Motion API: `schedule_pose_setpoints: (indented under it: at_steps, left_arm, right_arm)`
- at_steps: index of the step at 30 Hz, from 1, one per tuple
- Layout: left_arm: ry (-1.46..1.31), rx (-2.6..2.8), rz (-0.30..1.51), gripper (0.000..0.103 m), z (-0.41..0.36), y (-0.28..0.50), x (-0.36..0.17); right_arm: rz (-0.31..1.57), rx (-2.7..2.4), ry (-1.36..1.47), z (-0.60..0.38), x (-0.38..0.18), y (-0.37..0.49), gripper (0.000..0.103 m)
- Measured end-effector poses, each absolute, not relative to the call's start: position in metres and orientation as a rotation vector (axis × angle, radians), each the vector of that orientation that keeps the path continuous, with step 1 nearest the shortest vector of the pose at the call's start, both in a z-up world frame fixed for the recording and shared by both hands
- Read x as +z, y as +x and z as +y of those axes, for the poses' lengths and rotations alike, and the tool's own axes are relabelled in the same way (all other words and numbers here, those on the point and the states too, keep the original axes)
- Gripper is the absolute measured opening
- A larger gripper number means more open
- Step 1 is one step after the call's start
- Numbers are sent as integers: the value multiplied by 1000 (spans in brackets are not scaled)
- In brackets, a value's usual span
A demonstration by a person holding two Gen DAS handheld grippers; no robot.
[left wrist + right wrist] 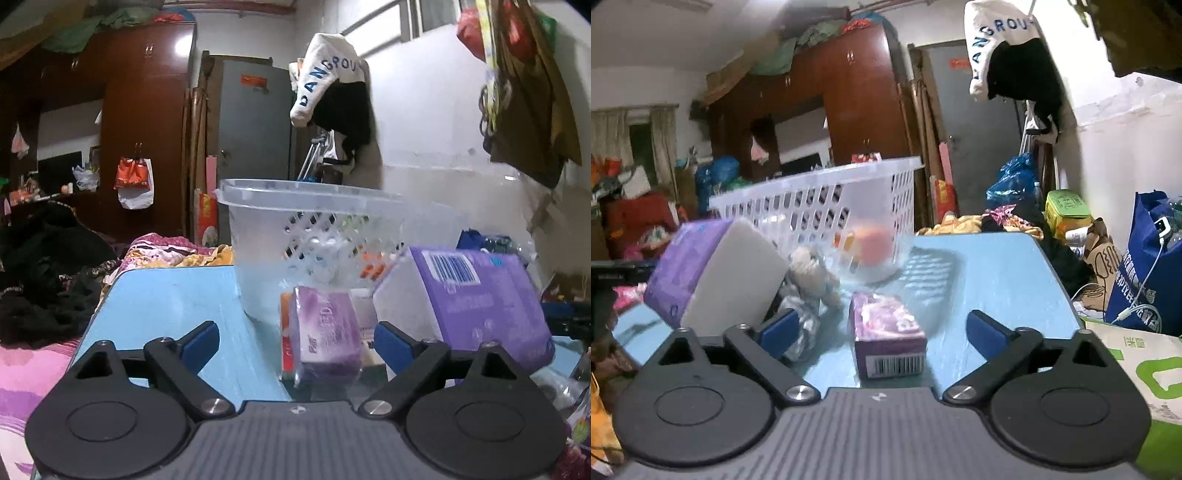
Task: Organize objects
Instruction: 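Grasp a small purple box with the right gripper while the left grasps another purple box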
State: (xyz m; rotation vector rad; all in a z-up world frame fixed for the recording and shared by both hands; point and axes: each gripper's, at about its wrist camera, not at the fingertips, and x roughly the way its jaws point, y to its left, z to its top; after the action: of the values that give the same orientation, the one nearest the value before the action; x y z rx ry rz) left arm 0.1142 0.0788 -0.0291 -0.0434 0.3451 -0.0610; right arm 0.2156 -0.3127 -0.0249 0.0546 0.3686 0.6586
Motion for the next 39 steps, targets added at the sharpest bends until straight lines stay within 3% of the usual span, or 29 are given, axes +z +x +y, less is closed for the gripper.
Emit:
schedule_pose_setpoints:
  at_steps: [4, 8, 13, 19, 22, 25, 39]
  left_arm:
    - [-68, -90, 381, 78, 82, 117, -36]
    - [-86, -101, 388, 70, 86, 114, -41]
    - [-99, -108, 387, 67, 87, 111, -44]
    - [-101, -137, 393, 66, 85, 114, -45]
    - [-108, -142, 396, 65, 86, 116, -46]
    - [-98, -161, 389, 48, 83, 113, -45]
    - [-46, -103, 306, 47, 77, 102, -31]
  right_arm:
    - [374, 674, 19, -309, -31, 209, 80]
    - [379, 680, -5, -309, -35, 206, 65]
    - [391, 687, -18, -308, -37, 208, 57]
    - [401, 681, -29, -306, -41, 210, 55]
    - [400, 679, -37, -305, -43, 209, 46]
    - [400, 678, -35, -306, -43, 210, 45]
    - [340, 658, -20, -312, -32, 203, 45]
